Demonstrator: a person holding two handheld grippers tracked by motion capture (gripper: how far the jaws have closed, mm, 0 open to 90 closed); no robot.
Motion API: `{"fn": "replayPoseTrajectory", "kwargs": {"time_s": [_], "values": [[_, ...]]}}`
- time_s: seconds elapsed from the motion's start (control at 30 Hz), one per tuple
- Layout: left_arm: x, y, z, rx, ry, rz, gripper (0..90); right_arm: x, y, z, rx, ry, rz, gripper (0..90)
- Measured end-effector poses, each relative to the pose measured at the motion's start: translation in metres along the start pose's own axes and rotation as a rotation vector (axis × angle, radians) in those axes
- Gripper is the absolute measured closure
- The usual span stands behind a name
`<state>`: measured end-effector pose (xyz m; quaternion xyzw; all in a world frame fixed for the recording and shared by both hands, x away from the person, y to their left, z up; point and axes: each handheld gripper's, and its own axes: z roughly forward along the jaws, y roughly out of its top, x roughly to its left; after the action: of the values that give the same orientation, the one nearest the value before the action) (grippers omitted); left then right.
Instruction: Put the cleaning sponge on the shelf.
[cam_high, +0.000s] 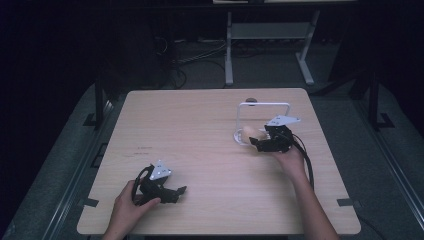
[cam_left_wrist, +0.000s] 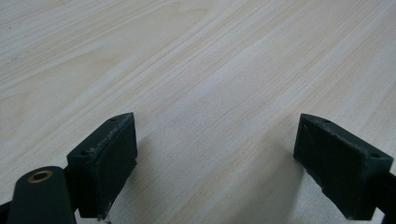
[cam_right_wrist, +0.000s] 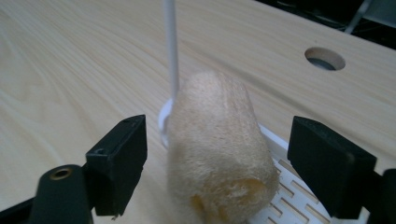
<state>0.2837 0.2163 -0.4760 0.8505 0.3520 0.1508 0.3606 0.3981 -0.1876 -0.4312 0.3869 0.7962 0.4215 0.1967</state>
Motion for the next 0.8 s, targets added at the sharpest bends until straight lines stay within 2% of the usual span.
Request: {"fn": "replayPoseTrajectory", "kwargs": {"time_s": [0.1,0.17,0.3,0.4,0.47,0.5,0.6,0.8], "values": [[0.000,0.000,0.000,0.000,0.000,0.001,12.8,0.004,0.003,-0.013,-0.011,0.016,-0.009,27.5],[0.000,0.000,0.000,0.000,0.000,0.001,12.8,0.007,0.003,-0.021,-0.015,0.029,-0.014,35.9],[0.000,0.000,0.000,-0.001,0.000,-0.001,12.8,0.012,-0.002,-0.029,0.001,0.063,-0.025,58.6],[0.000,0.000,0.000,0.000,0.000,0.000,12.8,0.014,-0.007,-0.029,0.034,0.081,-0.030,77.9],[0.000,0.000,0.000,-0.001,0.000,-0.001,12.8,0.015,-0.010,-0.027,0.048,0.088,-0.031,87.0],[0.000,0.000,0.000,-0.001,0.000,-0.001,12.8,0.015,-0.011,-0.026,0.059,0.097,-0.031,89.8],[0.000,0.000,0.000,-0.002,0.000,-0.002,12.8,0.016,-0.015,-0.020,0.100,0.124,-0.035,90.0],[0.000,0.000,0.000,-0.002,0.000,-0.002,12.8,0.021,-0.019,-0.009,0.143,0.148,-0.042,90.0]]}}
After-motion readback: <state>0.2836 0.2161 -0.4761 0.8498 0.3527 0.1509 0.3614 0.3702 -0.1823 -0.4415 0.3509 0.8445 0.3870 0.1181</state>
